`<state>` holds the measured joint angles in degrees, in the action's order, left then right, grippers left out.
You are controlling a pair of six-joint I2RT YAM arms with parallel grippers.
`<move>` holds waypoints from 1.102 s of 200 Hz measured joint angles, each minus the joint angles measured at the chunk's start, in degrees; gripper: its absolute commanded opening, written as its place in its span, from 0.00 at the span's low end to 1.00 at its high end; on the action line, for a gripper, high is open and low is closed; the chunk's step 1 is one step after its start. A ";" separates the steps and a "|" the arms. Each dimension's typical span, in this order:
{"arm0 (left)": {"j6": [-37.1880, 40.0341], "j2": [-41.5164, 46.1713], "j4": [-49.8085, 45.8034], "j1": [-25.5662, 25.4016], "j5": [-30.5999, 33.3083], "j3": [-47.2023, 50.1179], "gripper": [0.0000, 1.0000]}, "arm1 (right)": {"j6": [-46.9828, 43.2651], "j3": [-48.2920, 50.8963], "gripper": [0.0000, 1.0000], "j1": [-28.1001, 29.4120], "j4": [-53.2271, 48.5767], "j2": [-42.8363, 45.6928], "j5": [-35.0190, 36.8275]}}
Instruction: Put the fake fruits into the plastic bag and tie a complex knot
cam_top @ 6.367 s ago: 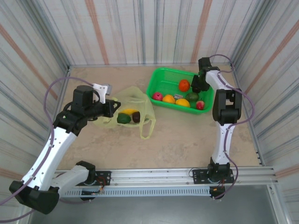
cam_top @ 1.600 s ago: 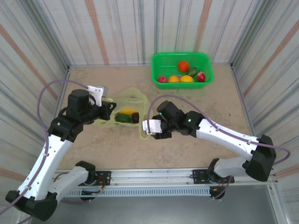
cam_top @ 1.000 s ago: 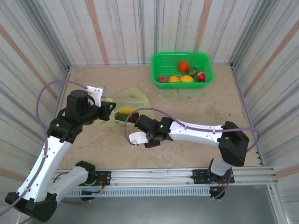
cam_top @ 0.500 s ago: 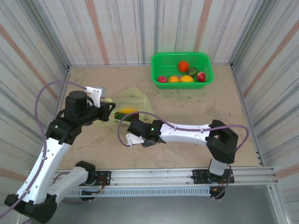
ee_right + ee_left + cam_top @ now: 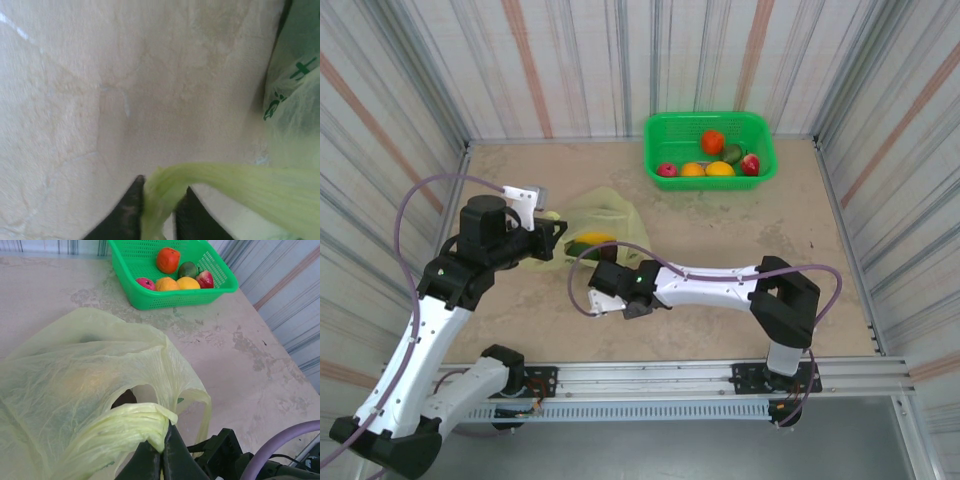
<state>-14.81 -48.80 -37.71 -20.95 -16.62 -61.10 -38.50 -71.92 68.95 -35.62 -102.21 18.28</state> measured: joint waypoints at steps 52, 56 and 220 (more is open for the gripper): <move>0.00 -3.26 0.09 1.03 0.22 -3.37 0.00 | 15.47 -1.07 0.03 -13.60 5.35 10.71 -17.86; 0.00 -3.93 0.20 1.03 0.24 -4.24 0.00 | 17.07 -1.07 0.03 -15.30 6.45 12.24 -19.32; -0.63 -18.69 4.59 2.75 -7.26 -31.56 0.00 | 52.04 -32.24 0.00 -36.37 6.25 20.41 -28.41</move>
<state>-15.44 -67.48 -33.12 -18.20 -23.88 -92.66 13.54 -104.16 32.58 -29.36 -81.80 -10.13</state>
